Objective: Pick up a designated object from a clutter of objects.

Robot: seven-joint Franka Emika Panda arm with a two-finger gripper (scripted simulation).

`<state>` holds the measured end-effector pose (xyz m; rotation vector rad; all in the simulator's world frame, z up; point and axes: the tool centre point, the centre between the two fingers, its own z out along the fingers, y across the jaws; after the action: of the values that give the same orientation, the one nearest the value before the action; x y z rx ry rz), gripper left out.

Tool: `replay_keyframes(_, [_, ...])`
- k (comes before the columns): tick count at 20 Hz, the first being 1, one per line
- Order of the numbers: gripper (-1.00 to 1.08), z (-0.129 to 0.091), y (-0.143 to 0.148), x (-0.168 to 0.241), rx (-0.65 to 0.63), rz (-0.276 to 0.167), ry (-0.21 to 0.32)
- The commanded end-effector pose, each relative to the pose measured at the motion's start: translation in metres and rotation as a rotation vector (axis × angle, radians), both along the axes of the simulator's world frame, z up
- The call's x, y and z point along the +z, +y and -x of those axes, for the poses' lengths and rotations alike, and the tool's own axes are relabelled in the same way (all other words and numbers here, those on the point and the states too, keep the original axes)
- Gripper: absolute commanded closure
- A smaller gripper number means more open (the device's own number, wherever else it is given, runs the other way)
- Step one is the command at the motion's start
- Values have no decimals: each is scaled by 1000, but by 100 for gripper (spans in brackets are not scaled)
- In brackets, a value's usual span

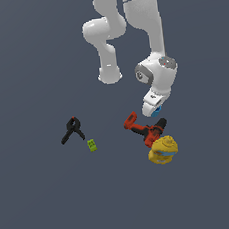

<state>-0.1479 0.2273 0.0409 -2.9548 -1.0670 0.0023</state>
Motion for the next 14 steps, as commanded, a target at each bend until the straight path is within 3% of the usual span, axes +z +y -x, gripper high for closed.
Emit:
replay_keyframes(1, [108,-1,0,-1,0,0,-1])
replay_keyframes(14, [108,-1,-1,2,-1,0,-2])
